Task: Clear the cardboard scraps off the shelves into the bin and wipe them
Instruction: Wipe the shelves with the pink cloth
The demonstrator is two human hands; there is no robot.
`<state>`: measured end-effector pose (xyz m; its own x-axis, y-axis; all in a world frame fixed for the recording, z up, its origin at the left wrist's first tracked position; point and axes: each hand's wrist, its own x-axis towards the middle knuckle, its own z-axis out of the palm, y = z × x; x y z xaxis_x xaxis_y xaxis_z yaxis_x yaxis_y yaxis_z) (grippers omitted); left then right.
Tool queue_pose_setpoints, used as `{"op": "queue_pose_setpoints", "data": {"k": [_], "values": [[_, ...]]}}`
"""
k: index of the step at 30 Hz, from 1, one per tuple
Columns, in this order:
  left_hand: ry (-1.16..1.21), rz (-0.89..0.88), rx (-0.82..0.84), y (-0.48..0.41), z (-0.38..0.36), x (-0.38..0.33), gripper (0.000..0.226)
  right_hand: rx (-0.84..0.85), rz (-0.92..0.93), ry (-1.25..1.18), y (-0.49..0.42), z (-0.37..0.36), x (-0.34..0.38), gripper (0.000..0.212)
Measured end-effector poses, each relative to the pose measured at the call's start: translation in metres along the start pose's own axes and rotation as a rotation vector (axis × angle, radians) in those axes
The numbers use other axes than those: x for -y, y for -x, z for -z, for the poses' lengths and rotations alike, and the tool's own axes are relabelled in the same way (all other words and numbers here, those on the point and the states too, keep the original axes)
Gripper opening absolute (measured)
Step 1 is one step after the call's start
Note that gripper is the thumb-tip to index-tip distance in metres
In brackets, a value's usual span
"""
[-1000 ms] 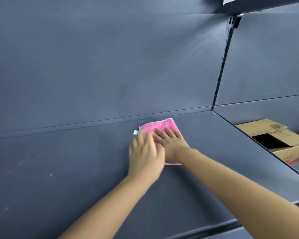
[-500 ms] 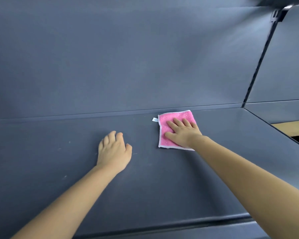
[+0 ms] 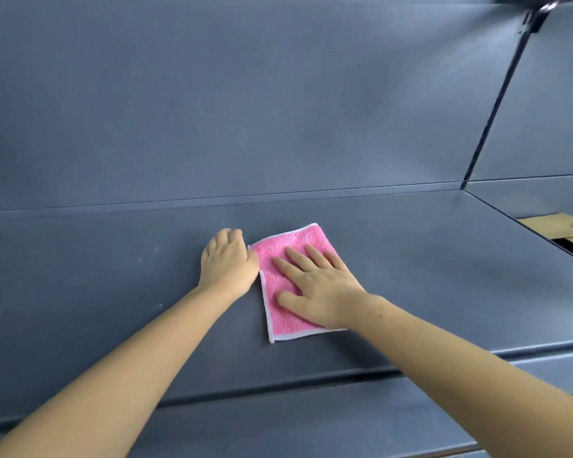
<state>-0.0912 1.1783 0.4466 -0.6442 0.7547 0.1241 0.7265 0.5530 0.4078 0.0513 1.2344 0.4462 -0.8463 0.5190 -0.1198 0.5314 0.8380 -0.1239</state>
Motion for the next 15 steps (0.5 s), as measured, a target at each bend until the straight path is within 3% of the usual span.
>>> {"op": "queue_pose_setpoints", "data": {"k": [15], "values": [[-0.092, 0.139, -0.132, 0.024, 0.019, 0.057, 0.041, 0.004, -0.011, 0.001, -0.022, 0.002, 0.016, 0.061]]}}
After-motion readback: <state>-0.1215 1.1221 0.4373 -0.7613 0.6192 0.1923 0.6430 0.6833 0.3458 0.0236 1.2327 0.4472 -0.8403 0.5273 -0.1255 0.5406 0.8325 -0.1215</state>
